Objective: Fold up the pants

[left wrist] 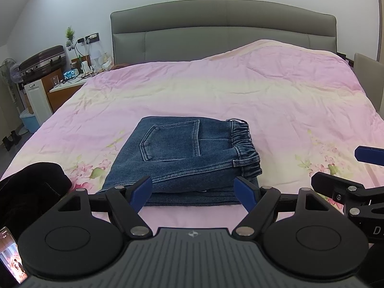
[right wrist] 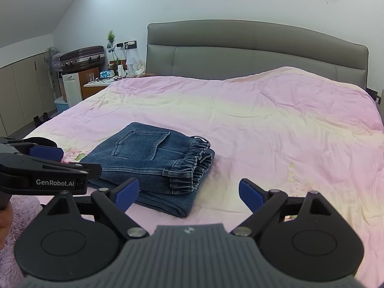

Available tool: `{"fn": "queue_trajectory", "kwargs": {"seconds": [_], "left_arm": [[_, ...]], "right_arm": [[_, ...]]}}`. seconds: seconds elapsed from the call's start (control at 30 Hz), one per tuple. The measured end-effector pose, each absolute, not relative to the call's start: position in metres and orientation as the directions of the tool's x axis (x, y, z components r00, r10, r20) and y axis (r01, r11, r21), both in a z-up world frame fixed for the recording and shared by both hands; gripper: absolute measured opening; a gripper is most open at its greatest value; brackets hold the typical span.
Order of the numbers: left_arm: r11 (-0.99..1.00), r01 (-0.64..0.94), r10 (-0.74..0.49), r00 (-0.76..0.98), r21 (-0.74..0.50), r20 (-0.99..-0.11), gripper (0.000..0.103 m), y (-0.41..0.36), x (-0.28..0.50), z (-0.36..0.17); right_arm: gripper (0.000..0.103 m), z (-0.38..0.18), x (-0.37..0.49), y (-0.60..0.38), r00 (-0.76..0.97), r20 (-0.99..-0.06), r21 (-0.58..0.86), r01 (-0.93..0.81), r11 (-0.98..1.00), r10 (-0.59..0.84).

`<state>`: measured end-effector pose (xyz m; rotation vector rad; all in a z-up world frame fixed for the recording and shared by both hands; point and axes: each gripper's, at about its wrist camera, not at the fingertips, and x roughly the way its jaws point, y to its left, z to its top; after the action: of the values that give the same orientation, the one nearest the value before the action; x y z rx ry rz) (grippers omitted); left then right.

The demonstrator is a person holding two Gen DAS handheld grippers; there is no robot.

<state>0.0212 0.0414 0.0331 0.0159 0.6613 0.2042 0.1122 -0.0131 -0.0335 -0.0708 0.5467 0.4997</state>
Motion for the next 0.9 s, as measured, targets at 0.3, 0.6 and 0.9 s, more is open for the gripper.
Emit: {"fn": "queue_trajectory", "kwargs": {"seconds": [0.3, 0.6, 0.9], "left_arm": [[0.979, -0.185, 0.195, 0.768, 0.08, -0.61, 0.09, 0.0416, 0.0205, 0.0335], [0.979, -0.188, 0.195, 0.765, 0.078, -0.614, 0.09, 0.0423, 0.0195, 0.0336], [0.98, -0.186, 0.194, 0.764, 0.077, -0.615, 0.09, 0.0414, 0.0188, 0.0343]], "right_arm": [[0.087, -0.0323, 0.1093, -0.0142, 0.74, -0.509, 0.063, -0.478, 0.876, 0.44], [0.087, -0.0321, 0.1095, -0.0164, 0.739, -0.509, 0.065, -0.479, 0.876, 0.441], [0.087, -0.0317, 0.1093, -0.0168, 0.739, -0.508, 0.067, -0.479, 0.875, 0.443]]}}
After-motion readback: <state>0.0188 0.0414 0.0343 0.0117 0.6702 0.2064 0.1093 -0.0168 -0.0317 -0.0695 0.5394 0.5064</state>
